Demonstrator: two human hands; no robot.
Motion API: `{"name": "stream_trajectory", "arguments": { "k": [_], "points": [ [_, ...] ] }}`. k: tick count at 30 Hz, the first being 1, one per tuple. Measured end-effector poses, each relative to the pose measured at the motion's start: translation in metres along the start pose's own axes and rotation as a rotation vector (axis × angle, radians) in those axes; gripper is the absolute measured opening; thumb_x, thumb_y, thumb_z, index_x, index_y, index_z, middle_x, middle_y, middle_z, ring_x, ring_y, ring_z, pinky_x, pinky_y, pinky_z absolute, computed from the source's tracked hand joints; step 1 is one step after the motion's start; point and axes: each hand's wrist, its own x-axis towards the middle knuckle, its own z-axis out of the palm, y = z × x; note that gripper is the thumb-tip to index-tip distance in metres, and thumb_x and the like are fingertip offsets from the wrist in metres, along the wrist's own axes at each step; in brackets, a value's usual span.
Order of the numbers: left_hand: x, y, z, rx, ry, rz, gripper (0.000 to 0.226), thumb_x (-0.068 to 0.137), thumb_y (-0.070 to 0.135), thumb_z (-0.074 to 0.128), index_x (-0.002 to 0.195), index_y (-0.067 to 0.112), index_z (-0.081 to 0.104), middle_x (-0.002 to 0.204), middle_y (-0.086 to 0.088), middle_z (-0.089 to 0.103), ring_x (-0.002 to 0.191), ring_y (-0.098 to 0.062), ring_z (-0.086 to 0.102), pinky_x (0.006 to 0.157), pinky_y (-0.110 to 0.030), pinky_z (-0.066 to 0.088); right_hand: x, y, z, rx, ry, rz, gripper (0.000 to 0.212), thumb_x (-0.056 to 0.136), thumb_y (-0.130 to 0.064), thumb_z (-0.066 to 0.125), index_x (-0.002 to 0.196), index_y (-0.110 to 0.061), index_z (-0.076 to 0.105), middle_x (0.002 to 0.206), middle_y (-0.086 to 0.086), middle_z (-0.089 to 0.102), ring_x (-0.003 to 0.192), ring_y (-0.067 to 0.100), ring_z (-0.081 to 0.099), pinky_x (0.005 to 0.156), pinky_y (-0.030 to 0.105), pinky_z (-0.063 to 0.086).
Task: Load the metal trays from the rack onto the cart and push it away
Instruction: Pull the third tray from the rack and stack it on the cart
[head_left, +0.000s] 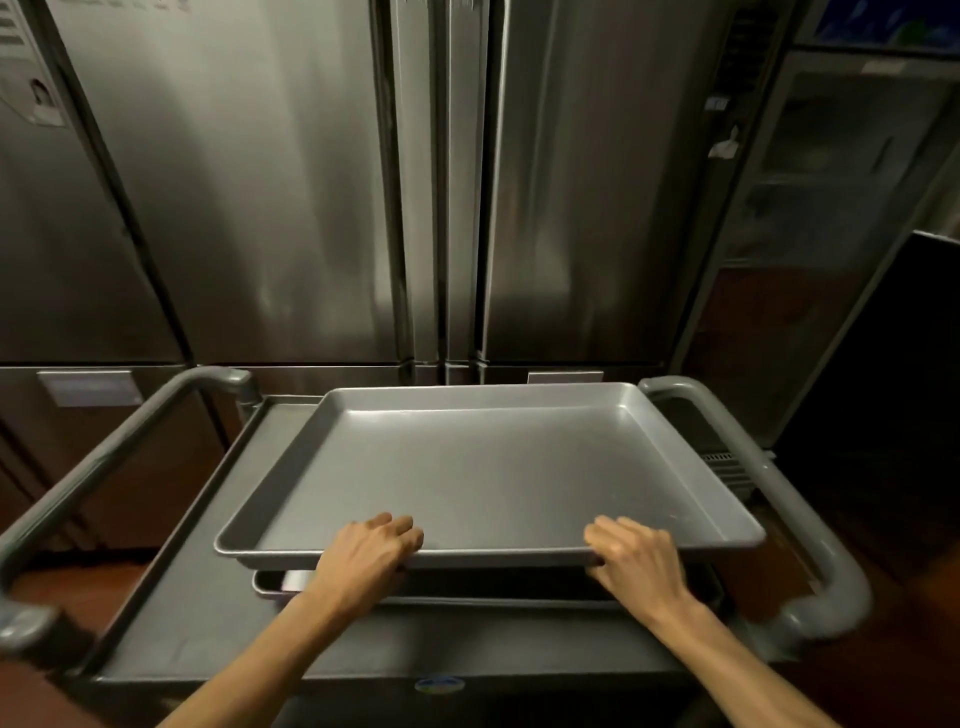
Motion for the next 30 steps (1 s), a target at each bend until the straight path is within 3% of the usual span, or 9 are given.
{"name": "stream_trajectory", "arguments": {
  "k": [10, 16, 20, 25, 30],
  "points": [
    [0.007, 0.004, 0.026, 0.02, 0.001, 0.019, 0.044, 0.033, 0.028, 0.092, 0.06, 0.025, 0.057, 0.058, 0.007, 0.055, 0.045, -0.014, 0.053, 0.031, -0.019, 0.034, -0.017, 0.003, 0.03, 0.022, -0.023, 0.038, 0.05, 0.028, -0.02, 0.093, 0.058, -0.019, 0.052, 0.06, -0.003, 0.056, 0.051, 0.021, 0.058, 0.033, 0.025, 0.033],
    [0.004, 0.005, 0.04, 0.036, 0.033, 0.059, 0.04, 0.044, 0.034, 0.092, 0.063, 0.023, 0.058, 0.058, 0.005, 0.055, 0.045, -0.014, 0.052, 0.032, -0.019, 0.035, -0.022, 0.005, 0.039, -0.035, 0.023, -0.042, 0.046, 0.043, -0.03, 0.093, 0.059, -0.018, 0.052, 0.058, -0.001, 0.053, 0.049, 0.019, 0.056, 0.031, 0.025, 0.032],
    [0.005, 0.005, 0.046, -0.013, 0.117, 0.07, 0.043, 0.069, 0.062, 0.069, 0.062, 0.022, 0.055, 0.058, 0.006, 0.055, 0.046, -0.015, 0.055, 0.035, -0.021, 0.032, -0.022, 0.006, 0.044, -0.016, 0.131, -0.076, 0.051, 0.066, -0.058, 0.078, 0.056, -0.017, 0.048, 0.054, 0.001, 0.048, 0.044, 0.017, 0.052, 0.032, 0.027, 0.03],
    [0.001, 0.008, 0.061, -0.019, 0.123, 0.063, 0.056, 0.077, 0.073, 0.037, 0.058, 0.023, 0.053, 0.055, 0.008, 0.052, 0.043, -0.012, 0.051, 0.035, -0.02, 0.025, -0.03, 0.002, 0.055, 0.035, 0.127, -0.055, 0.056, 0.063, -0.058, 0.08, 0.054, -0.014, 0.047, 0.052, 0.002, 0.046, 0.04, 0.017, 0.048, 0.031, 0.026, 0.032],
    [0.0, 0.006, 0.069, -0.048, 0.099, 0.05, 0.055, 0.079, 0.072, 0.033, 0.061, 0.024, 0.052, 0.056, 0.009, 0.051, 0.045, -0.009, 0.049, 0.038, -0.021, 0.021, -0.034, 0.003, 0.062, 0.074, 0.084, -0.04, 0.051, 0.068, -0.06, 0.074, 0.06, -0.015, 0.051, 0.057, 0.0, 0.049, 0.044, 0.016, 0.05, 0.031, 0.026, 0.037]
  ]
}}
